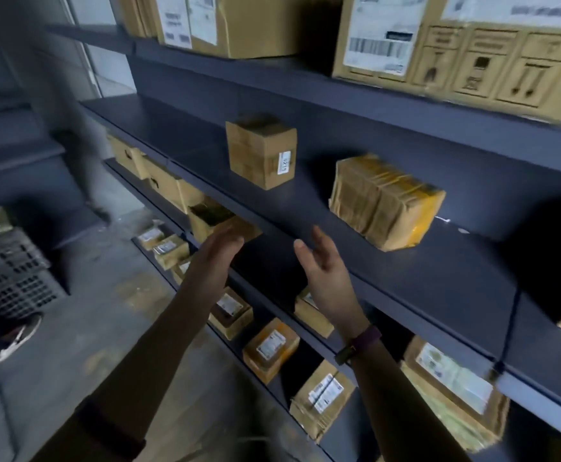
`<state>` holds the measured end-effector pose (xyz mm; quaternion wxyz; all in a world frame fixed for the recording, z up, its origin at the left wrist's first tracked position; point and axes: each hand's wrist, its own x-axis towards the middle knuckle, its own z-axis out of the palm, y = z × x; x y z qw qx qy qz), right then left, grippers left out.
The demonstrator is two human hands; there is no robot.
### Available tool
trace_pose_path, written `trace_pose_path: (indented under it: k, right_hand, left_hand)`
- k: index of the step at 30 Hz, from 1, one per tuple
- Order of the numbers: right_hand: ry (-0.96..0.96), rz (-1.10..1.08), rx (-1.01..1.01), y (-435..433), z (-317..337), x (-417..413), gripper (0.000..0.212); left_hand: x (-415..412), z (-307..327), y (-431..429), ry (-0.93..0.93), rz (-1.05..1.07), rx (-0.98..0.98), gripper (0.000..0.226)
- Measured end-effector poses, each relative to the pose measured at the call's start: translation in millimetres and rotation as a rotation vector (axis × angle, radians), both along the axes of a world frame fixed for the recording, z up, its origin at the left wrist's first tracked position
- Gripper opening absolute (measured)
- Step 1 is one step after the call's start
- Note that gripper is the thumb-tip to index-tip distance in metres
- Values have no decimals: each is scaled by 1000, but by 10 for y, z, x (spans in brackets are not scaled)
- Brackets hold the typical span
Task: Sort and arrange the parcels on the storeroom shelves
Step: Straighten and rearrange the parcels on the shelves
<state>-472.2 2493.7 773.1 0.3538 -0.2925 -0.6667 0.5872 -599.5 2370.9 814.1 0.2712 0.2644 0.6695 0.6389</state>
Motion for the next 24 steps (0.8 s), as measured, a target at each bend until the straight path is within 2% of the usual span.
trace_pose_path:
  k: [4, 13, 15, 18, 21, 24]
  right_hand:
    - [-4, -9, 22, 205, -3, -570, 65]
    - [-26, -128, 65, 666, -190, -1754, 64]
    - [-40, -199, 89, 777, -225, -2015, 60]
    - [-47, -341, 54, 914, -279, -2323, 53]
    - [-111, -503, 58, 1021, -292, -2560, 46]
    - [-170, -582, 65, 1136, -311, -2748, 27]
  left_hand:
    - [-599, -20, 178, -39, 17, 24, 12]
    - [-2092, -223, 705, -108, -81, 4, 28]
    - [-2478, -239, 905, -131, -152, 8, 28]
    - [-3003, -264, 1209, -91, -259, -16, 40]
    - [-3391, -260, 1556, -77, -342, -35, 33]
    - [-3660, -274, 1897, -64, -444, -35, 28]
